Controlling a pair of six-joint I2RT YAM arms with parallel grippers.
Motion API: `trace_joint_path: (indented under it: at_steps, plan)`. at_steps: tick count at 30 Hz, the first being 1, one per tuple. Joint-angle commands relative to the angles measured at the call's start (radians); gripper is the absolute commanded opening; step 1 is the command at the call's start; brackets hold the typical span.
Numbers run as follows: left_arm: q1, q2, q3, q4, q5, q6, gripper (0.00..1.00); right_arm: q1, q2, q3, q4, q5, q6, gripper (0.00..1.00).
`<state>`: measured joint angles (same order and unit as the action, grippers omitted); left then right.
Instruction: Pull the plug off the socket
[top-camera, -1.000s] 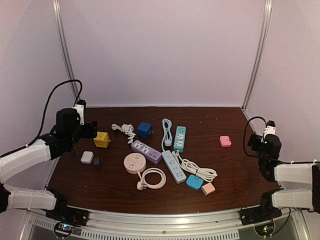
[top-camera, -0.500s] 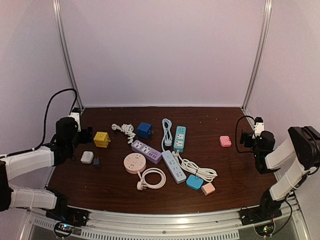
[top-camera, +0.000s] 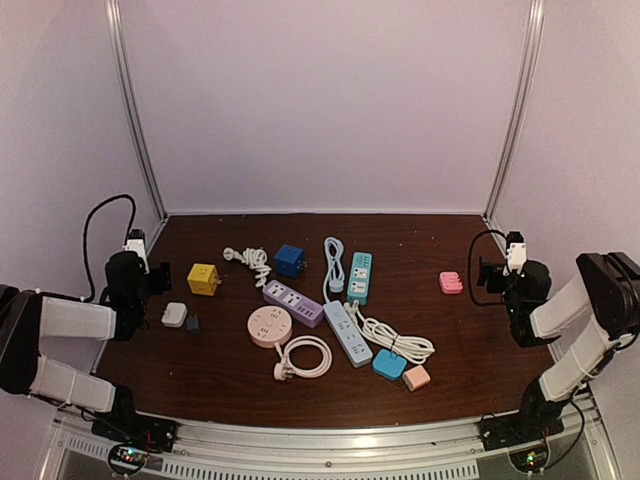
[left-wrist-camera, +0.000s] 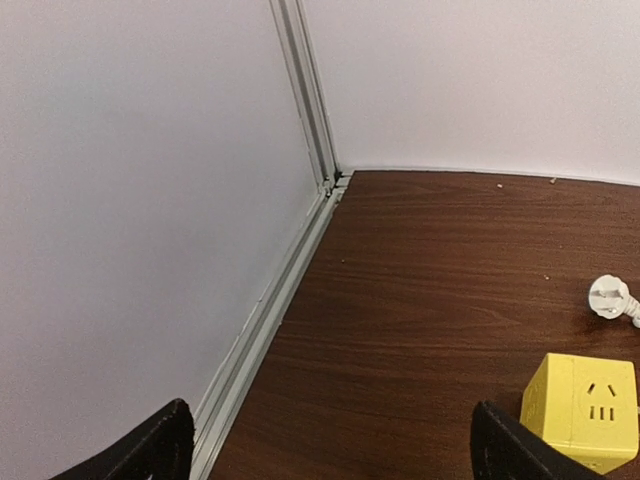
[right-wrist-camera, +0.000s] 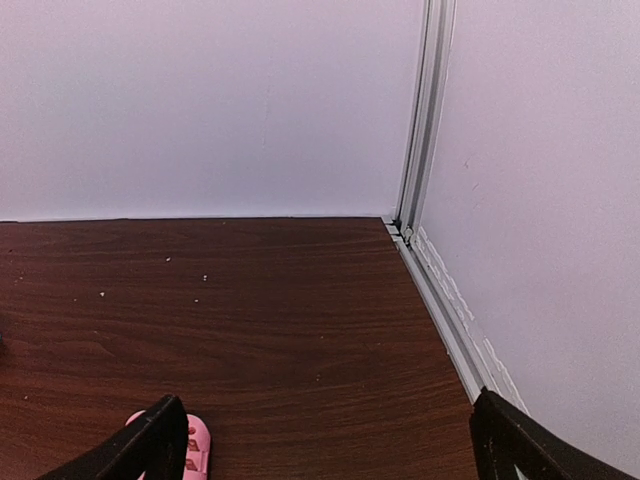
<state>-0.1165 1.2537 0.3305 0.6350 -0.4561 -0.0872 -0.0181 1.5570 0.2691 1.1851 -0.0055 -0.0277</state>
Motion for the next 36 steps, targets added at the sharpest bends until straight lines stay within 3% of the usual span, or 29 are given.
trace_joint_path:
  at_steps: [1, 12, 18, 36]
  plan:
    - [0.007, 0.107, -0.023, 0.279, 0.085, 0.056, 0.98, -0.009, 0.002, 0.017, 0.005, -0.013, 0.005, 1.00]
    - [0.007, 0.316, -0.087, 0.635, 0.237, 0.166, 0.98, -0.014, 0.000, 0.013, 0.015, -0.015, 0.005, 1.00]
    - [0.007, 0.312, -0.049, 0.543, 0.274, 0.178, 0.98, -0.013, -0.002, 0.009, 0.021, -0.009, 0.003, 1.00]
    - [0.007, 0.314, -0.041, 0.535, 0.258, 0.171, 0.98, -0.012, -0.001, 0.013, 0.013, -0.017, 0.005, 1.00]
